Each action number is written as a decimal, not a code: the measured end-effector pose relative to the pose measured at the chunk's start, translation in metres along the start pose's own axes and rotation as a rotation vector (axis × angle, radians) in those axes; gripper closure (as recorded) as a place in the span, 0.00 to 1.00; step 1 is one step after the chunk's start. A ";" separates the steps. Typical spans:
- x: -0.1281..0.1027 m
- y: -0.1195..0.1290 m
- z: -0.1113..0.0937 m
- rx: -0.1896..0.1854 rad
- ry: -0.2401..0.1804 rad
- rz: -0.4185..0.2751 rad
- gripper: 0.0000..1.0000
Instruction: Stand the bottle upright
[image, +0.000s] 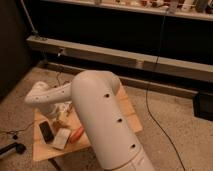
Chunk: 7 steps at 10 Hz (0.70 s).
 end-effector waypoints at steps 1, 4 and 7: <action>0.000 0.000 0.000 0.000 -0.001 0.001 0.60; -0.001 -0.002 0.000 0.003 -0.008 0.000 0.92; 0.001 -0.010 -0.009 0.008 -0.015 -0.003 1.00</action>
